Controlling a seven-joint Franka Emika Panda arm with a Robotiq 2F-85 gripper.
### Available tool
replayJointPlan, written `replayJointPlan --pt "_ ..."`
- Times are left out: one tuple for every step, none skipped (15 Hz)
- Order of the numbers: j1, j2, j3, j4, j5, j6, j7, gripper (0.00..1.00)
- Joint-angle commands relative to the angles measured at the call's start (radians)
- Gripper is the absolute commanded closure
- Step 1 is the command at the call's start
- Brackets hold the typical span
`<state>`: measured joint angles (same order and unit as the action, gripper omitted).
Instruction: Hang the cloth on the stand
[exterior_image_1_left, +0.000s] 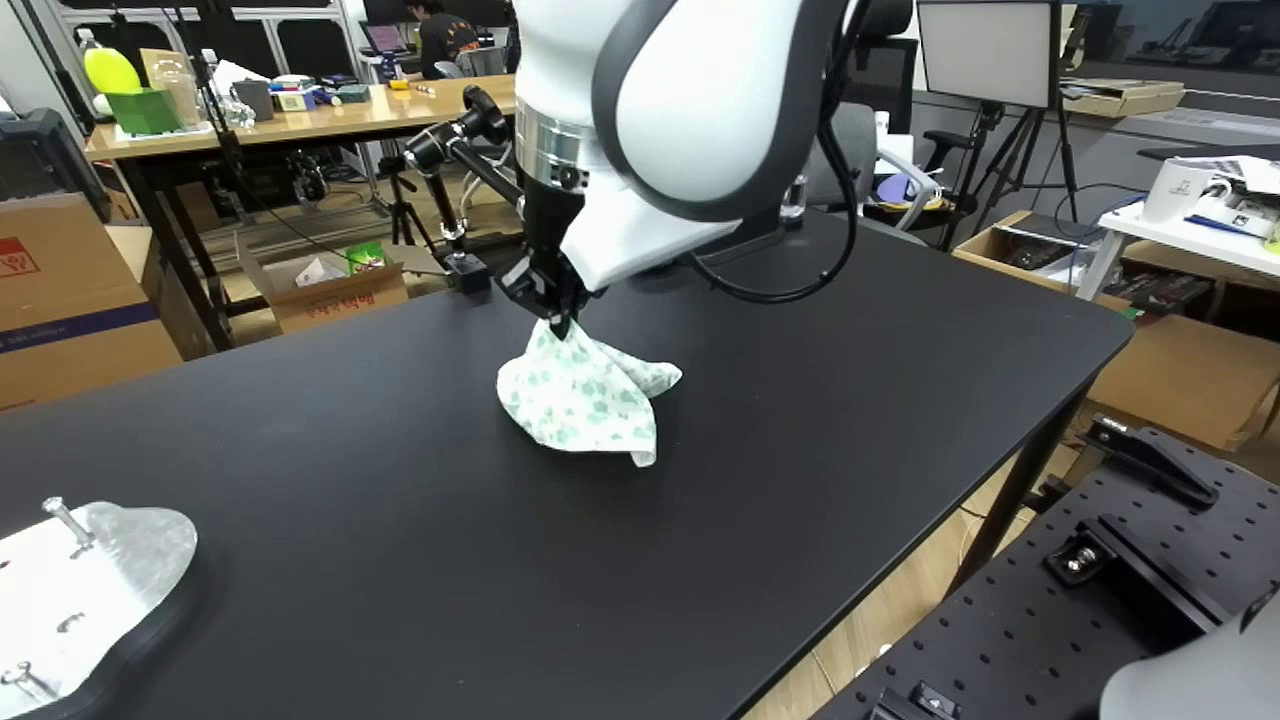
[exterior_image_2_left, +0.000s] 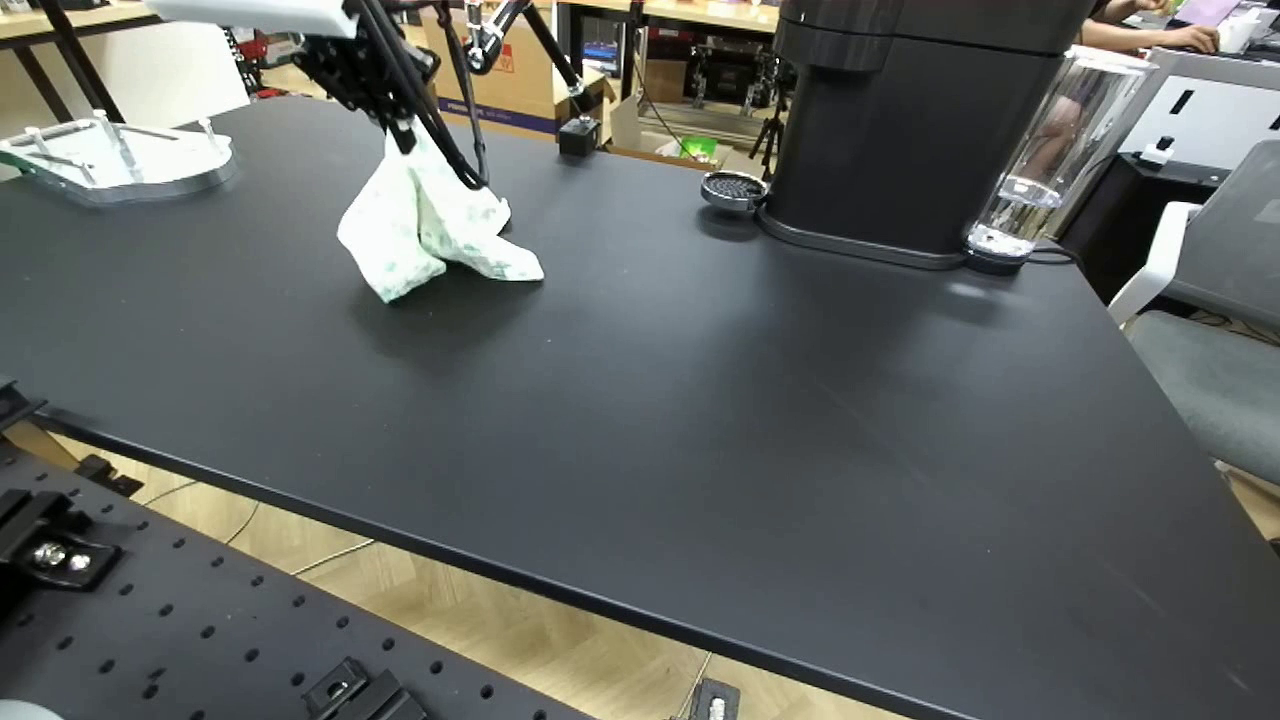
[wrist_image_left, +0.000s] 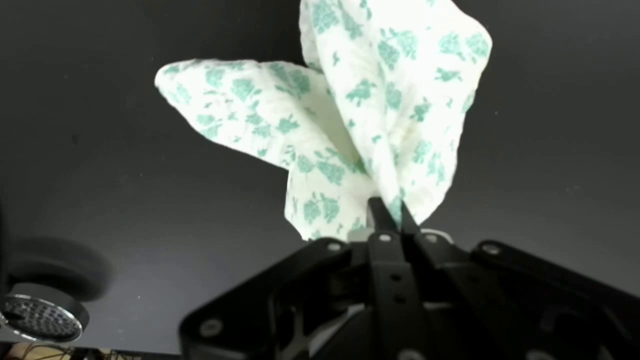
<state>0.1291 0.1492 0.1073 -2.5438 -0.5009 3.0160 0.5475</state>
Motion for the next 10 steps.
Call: replayJointPlan --pt "-0.042 -0.079 0.081 0.087 0.176 -0.144 -0.138 0.99" --pt "-0.043 -0.096 0.089 0.127 0.226 -0.189 -0.188 0.99" --pt "-0.04 -0.112 0.086 0.171 0.256 -0.239 -0.219 0.99" --pt "-0.007 -0.125 0.054 0.218 0.302 -0.289 -0.266 0.99" --pt "-0.008 -0.135 0.046 0.271 0.293 -0.34 -0.271 0.99" --pt "-0.012 -0.142 0.039 0.327 0.285 -0.39 -0.279 0.99" --pt "-0.018 -0.143 0.034 0.376 0.271 -0.428 -0.277 0.99" --pt "-0.023 -0.139 0.027 0.426 0.255 -0.465 -0.271 0.99" --pt "-0.028 -0.134 0.021 0.471 0.238 -0.496 -0.265 0.99" --pt "-0.032 -0.128 0.014 0.507 0.225 -0.522 -0.26 0.99"
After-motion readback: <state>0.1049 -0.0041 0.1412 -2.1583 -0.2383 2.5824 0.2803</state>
